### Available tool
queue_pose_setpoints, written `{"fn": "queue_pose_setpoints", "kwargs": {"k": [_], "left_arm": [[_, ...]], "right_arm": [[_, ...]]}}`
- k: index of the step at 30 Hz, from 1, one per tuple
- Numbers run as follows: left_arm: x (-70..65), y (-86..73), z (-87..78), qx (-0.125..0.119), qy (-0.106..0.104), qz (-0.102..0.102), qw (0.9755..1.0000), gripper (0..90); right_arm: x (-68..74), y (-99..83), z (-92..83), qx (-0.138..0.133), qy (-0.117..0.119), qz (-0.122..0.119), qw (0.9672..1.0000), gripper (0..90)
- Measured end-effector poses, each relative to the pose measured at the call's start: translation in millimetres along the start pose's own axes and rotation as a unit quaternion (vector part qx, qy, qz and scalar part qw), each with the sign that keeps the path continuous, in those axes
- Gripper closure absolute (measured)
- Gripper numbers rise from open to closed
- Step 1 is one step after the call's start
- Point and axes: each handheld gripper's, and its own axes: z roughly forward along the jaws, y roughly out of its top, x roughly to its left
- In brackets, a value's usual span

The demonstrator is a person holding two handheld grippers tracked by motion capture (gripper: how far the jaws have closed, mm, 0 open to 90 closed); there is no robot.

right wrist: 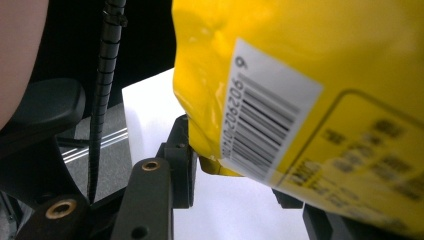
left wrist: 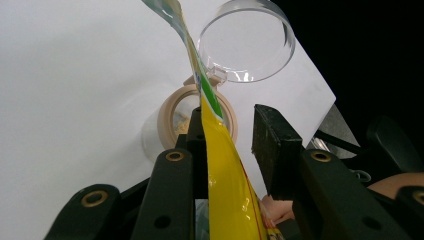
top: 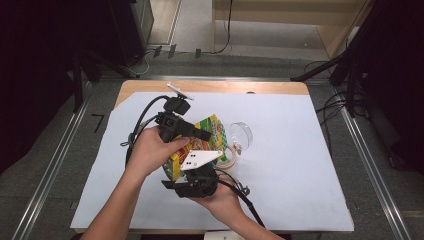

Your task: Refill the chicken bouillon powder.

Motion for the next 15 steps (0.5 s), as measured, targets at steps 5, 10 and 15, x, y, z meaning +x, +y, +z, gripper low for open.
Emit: {"fn": "queue_pose_setpoints", "kwargs": {"k": [5, 10, 15], "left_arm": [[0.1, 0.0, 0.6, 0.0, 0.001, 0.001, 1.0, 71.2], [1.3, 0.1, 1.5, 0.002, 0.0, 0.002, 1.0, 71.2], [1.4, -0.1, 1.5, 0.002, 0.0, 0.004, 1.0, 71.2]], "right_arm": [[-0.5, 0.0, 0.1, -0.001, -0.001, -0.001, 1.0, 61.6], [-0.5, -0.2, 0.4, 0.001, 0.001, 0.002, 1.0, 61.6], [-0.4, -0.3, 0.5, 0.002, 0.0, 0.001, 1.0, 61.6]]}}
